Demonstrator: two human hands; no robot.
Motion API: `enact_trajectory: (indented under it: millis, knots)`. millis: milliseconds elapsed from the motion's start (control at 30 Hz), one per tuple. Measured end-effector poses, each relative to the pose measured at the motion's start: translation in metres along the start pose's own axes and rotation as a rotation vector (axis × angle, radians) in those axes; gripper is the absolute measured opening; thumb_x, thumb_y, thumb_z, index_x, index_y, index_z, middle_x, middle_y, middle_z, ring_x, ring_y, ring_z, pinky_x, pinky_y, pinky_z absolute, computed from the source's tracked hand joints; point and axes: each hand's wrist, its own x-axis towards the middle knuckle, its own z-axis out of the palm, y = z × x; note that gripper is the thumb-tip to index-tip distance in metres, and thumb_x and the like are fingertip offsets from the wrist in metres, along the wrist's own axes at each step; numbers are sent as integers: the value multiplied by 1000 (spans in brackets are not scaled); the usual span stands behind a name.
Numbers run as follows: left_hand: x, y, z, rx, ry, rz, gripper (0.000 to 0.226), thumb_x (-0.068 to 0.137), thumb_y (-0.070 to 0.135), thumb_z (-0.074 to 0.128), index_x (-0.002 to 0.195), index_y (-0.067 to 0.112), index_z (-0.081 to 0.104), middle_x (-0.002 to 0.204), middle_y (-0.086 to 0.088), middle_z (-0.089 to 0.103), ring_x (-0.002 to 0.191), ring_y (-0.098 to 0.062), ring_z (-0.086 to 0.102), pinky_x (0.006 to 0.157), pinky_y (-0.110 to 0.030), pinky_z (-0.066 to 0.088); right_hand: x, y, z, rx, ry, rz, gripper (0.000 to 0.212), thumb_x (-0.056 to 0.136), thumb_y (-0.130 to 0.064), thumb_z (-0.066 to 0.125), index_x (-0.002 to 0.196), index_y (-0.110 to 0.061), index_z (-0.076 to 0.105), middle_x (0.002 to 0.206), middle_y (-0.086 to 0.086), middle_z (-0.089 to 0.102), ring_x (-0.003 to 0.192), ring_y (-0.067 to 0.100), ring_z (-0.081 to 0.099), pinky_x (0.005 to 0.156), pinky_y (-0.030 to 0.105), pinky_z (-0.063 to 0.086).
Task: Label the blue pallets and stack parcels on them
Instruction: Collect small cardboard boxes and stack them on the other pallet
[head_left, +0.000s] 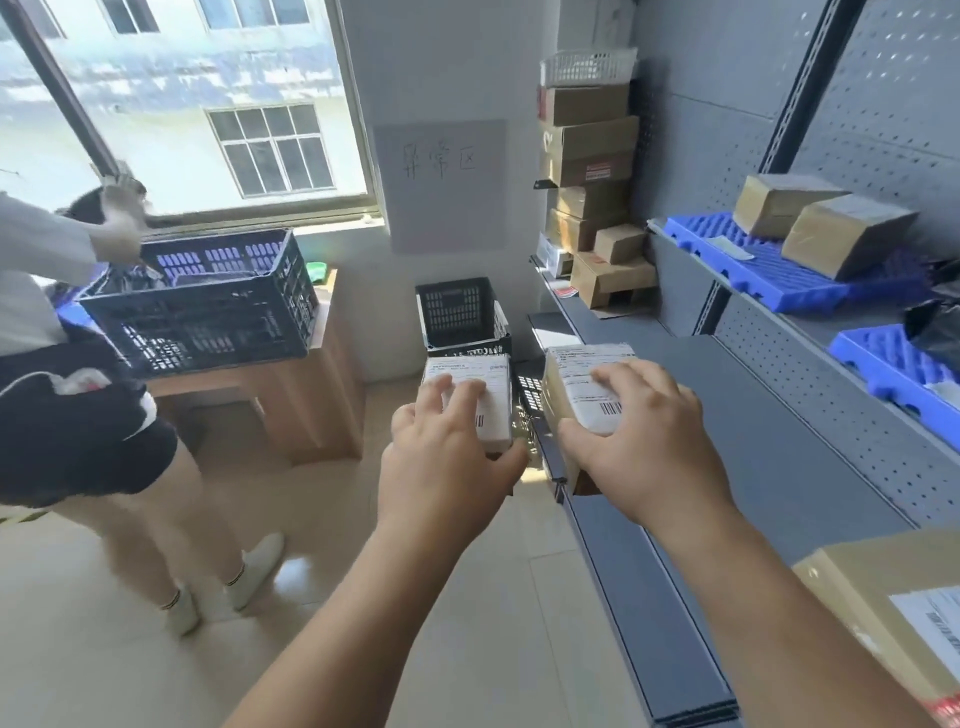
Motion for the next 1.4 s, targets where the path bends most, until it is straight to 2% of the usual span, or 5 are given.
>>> enact_trajectory:
  millis: [233,433,967,1233,1400]
  knots:
    - [91,-25,13,-7,-27,19,59,82,63,64,134,42,45,158,10,32,134,-29,38,91,-39,45,77,-11,49,4,-12,17,59,80,-46,67,135,-31,55,141,-13,46,126,20,37,92,35,41]
    - [174,-38,35,-7,-2,-13,60,81,67,62,133,44,43,157,13,31,135,-26,37,94,-41,47,160,-10,92,54,-11,-34,56,79,-44,70,132,-30,58,137,-13,49,124,20,40,94,36,42]
    - [403,-2,90,-66,79,-72,63,82,66,63,138,44,45,156,15,34,137,-27,40,99,-40,45,399,24,135,98,27,-161,56,78,-51,64,130,-30,58,137,-12,50,125,20,42,94,36,43]
    - [522,0,127,-150,26,57,64,81,68,62,138,47,44,155,17,35,138,-25,39,101,-41,44,488,35,157,24,130,-84,59,79,-51,65,132,-27,57,140,-8,49,128,19,41,92,34,42]
    - [601,11,144,-172,-30,202,63,79,72,59,136,49,43,154,18,35,137,-25,41,86,-33,38,536,33,157,-54,222,33,58,81,-50,66,133,-27,57,140,-10,49,126,20,41,92,39,47]
